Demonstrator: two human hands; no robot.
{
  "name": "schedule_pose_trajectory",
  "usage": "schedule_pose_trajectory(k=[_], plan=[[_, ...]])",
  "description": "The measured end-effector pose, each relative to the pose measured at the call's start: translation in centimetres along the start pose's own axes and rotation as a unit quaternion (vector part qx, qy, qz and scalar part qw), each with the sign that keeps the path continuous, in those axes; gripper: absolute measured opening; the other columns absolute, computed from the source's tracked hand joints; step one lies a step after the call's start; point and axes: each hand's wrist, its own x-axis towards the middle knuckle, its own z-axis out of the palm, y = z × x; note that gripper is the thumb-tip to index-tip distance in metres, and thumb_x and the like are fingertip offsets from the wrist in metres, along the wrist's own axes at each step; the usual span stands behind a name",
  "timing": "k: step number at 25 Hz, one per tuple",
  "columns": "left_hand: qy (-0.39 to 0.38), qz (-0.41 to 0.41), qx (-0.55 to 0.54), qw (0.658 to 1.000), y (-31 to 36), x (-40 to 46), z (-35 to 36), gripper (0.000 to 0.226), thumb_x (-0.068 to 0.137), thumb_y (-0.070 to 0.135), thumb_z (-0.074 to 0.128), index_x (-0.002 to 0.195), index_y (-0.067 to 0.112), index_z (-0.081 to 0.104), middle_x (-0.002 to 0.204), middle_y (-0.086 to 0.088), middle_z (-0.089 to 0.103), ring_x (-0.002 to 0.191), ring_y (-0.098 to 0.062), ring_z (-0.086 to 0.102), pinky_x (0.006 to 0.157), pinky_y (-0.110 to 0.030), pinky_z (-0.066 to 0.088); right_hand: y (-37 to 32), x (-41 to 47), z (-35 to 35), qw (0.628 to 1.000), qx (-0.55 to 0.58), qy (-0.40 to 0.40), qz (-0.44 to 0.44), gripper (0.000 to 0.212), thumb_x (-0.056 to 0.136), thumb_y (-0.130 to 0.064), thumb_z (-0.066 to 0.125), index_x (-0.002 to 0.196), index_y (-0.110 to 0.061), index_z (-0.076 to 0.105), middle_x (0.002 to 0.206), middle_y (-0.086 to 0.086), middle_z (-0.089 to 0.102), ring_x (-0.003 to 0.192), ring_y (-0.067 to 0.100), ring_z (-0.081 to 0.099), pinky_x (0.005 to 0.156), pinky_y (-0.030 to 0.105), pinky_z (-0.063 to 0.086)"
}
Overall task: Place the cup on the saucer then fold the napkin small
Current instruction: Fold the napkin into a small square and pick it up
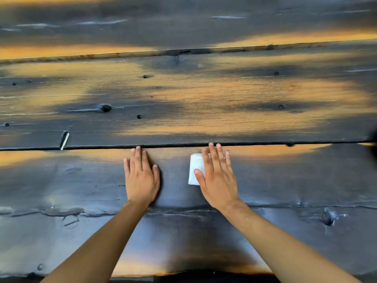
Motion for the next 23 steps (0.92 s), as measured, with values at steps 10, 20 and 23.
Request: schedule_pose_trajectory(k=[10,20,23], plan=[[-0.024,-0.005,0.019,1.000,-2.7,-0.6,1.6,0.071,0.100,0.046,0.031,0.159,0.008,0.021,0.169,-0.013,0.016,0.158,-0.027,0.008,0.126,-0.052,0.010,2.0,2.1,2.7,0.994,-0.094,-0.055,-0.005,0.073,0.098,-0.055,0.029,0.160,-0.019,0.017,0.169,0.013,0.010,0.156,0.034,0.005,0.125,0.052,0.007],[-0.049,-0.011,0.008,0.999,-2.3,-0.3,0.3,0.072,0.098,0.044,0.032,0.159,0.007,0.022,0.168,-0.014,0.016,0.157,-0.029,0.011,0.126,-0.055,0.013,-1.9,3.7,0.0,0.994,-0.098,-0.056,0.013,0.071,0.092,-0.036,0.034,0.156,-0.006,0.030,0.165,0.019,0.021,0.155,0.035,0.010,0.125,0.054,0.004],[-0.044,-0.008,0.009,0.999,-2.4,-0.4,0.5,0.072,0.098,0.045,0.031,0.159,0.007,0.021,0.169,-0.014,0.015,0.157,-0.029,0.010,0.126,-0.055,0.013,-3.4,5.2,0.9,0.992,-0.093,-0.088,0.004,0.072,0.097,-0.040,0.036,0.159,-0.007,0.020,0.168,0.014,0.010,0.156,0.031,0.001,0.126,0.052,-0.001]])
